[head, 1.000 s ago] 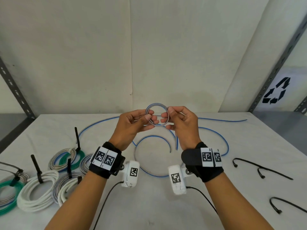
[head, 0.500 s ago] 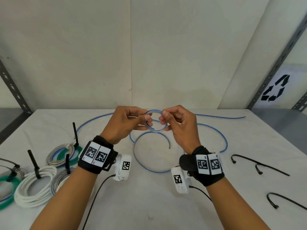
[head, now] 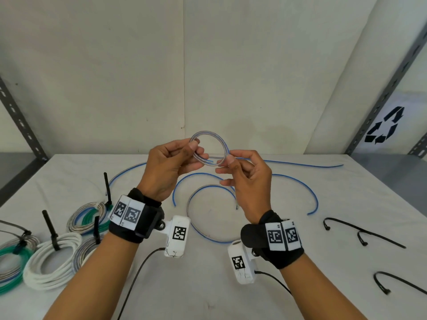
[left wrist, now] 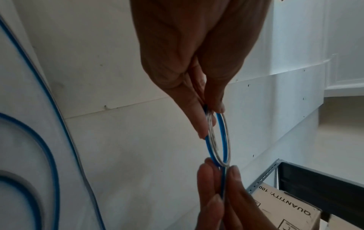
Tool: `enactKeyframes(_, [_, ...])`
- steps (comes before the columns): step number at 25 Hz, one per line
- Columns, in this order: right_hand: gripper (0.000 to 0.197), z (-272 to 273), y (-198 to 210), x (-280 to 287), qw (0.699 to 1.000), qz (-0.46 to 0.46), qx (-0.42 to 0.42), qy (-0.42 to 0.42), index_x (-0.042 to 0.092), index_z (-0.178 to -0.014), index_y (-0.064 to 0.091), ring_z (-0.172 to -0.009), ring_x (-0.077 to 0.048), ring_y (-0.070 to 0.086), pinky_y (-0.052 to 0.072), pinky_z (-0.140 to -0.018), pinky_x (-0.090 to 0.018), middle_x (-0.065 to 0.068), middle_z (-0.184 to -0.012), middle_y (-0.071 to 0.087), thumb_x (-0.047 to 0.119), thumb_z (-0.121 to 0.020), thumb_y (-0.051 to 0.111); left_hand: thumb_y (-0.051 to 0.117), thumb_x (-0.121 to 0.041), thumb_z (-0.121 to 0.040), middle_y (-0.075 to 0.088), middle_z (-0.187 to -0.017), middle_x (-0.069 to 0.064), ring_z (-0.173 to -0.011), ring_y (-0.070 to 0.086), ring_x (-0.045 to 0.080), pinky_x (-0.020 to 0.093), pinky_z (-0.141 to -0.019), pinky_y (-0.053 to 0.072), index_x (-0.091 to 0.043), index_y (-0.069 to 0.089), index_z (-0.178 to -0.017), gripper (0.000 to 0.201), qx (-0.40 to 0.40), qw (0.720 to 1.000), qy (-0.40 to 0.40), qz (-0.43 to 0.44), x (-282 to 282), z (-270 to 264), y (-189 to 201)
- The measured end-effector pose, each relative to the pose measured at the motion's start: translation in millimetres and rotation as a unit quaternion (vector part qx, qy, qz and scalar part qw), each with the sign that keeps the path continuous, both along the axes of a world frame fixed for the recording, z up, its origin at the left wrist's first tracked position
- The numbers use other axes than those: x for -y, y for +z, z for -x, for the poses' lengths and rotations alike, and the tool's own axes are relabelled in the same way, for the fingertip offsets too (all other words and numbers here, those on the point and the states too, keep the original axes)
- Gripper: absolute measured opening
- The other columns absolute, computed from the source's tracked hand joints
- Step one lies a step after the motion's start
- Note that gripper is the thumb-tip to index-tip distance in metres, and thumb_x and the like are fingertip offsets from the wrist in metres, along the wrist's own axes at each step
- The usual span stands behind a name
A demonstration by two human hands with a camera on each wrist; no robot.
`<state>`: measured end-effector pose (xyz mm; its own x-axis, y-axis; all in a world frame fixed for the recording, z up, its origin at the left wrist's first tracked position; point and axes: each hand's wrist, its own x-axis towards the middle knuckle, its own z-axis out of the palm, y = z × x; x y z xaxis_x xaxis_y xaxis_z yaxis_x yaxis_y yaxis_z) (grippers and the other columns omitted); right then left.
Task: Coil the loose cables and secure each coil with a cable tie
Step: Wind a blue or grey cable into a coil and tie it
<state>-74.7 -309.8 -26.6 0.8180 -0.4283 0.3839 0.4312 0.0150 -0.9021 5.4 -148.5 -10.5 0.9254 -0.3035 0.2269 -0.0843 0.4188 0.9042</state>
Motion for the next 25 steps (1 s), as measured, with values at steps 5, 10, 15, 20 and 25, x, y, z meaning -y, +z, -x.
enactKeyframes(5, [0.016,0.8,4.6,-11.7,0.998,-0.036,0.033,-0.029,0.012,-0.102,0.067,-0.087,-0.025,0.075,0.056,-0.055,-0.028,-0.011,-0.095,0.076,0.009,-0.088,0.075,0.067,-0.022,-0.084,0.076,-0.091,0.008,-0.088,0.076,0.023,0.028,-0.076,0.061,-0.004,0.07,-0.108,0.03,-0.007,0.999,-0.013,0.029,2.8,8.2,4.6])
enactKeyframes(10, [0.014,1.7,6.5,-3.1,0.996,-0.063,0.04,-0.054,0.014,-0.101,0.071,-0.087,-0.021,0.074,0.055,-0.058,-0.025,-0.009,-0.095,0.077,0.008,-0.089,0.074,0.065,-0.019,-0.09,0.077,-0.099,0.011,-0.088,0.075,0.02,0.03,-0.079,0.062,-0.004,0.07,-0.112,0.026,-0.024,0.999,-0.043,0.002,14.3,15.0,-0.4])
enactKeyframes(15, [0.012,-1.9,-3.0,23.1,0.974,0.225,-0.032,-0.01,0.018,-0.101,0.078,-0.088,-0.011,0.069,0.059,-0.075,-0.037,0.013,-0.091,0.074,0.014,-0.091,0.073,0.071,-0.028,-0.085,0.077,-0.101,0.012,-0.098,0.075,0.024,0.033,-0.089,0.059,-0.009,0.071,-0.118,0.038,0.102,0.968,-0.056,-0.224,-10.5,1.1,0.2])
enactKeyframes(20, [0.012,2.5,-3.3,24.2,0.945,0.324,-0.039,0.037,0.015,-0.102,0.078,-0.094,-0.005,0.067,0.045,-0.075,-0.011,0.011,-0.095,0.075,0.015,-0.093,0.071,0.062,-0.02,-0.097,0.076,-0.087,0.013,-0.081,0.073,0.022,0.029,-0.08,0.059,-0.004,0.074,-0.1,0.019,0.127,0.922,-0.168,-0.326,-12.0,3.7,-3.2])
enactKeyframes(25, [0.011,4.5,1.2,20.0,0.946,0.32,-0.02,0.041,0.018,-0.1,0.078,-0.089,-0.005,0.064,0.04,-0.073,-0.009,0.013,-0.091,0.074,0.014,-0.093,0.071,0.046,-0.04,-0.101,0.039,-0.062,0.002,-0.055,0.042,0.017,0.033,-0.075,0.055,-0.01,0.052,-0.074,0.041,0.034,0.932,-0.237,-0.274,-6.2,9.0,0.1])
